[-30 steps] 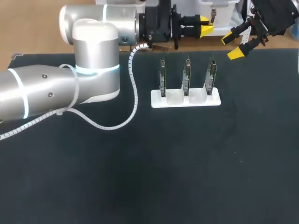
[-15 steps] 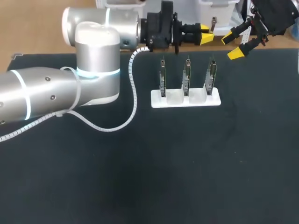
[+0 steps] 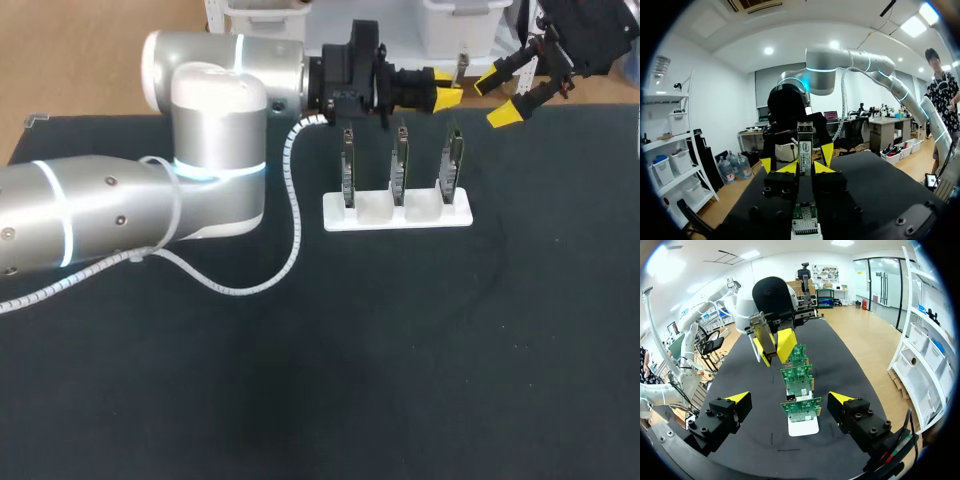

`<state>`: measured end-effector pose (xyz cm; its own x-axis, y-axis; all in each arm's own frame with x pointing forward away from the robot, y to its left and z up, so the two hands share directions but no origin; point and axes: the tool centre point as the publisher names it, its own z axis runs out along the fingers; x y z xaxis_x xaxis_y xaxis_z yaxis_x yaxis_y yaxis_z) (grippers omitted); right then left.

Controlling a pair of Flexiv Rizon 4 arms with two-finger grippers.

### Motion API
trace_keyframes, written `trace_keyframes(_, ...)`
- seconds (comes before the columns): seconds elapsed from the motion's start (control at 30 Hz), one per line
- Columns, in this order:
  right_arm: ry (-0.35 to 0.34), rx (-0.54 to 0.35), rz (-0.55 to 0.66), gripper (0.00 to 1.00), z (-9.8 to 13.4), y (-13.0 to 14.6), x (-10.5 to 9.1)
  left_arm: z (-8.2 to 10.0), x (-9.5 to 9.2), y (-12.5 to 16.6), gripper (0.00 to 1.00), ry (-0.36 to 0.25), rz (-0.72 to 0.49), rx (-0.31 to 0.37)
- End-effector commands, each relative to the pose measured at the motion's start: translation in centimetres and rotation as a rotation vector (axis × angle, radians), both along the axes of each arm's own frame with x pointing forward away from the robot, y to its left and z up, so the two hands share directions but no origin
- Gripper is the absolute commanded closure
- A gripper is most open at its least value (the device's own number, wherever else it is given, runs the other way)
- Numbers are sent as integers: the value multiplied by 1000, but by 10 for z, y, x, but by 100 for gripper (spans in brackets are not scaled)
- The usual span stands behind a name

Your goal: Pick up the optical module with the left hand, and insert it into the network port with the right hand.

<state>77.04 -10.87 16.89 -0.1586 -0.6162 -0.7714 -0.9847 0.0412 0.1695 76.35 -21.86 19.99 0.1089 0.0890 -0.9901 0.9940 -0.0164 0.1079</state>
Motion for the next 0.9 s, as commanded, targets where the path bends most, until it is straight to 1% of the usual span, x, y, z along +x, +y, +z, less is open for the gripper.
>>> trace_keyframes(0.03,-2,0,-2,0,0,0,-1,0,5,-6,100,8,-4,5)
trace_keyframes(0.27,-2,0,-2,0,0,0,-1,0,10,-15,100,8,7,-16)
trace_keyframes(0.53,-2,0,-2,0,0,0,-1,-4,9,-22,100,19,19,-22)
trace_keyframes(0.9,-2,0,-2,0,0,0,-1,-8,-2,-22,100,36,54,-28)
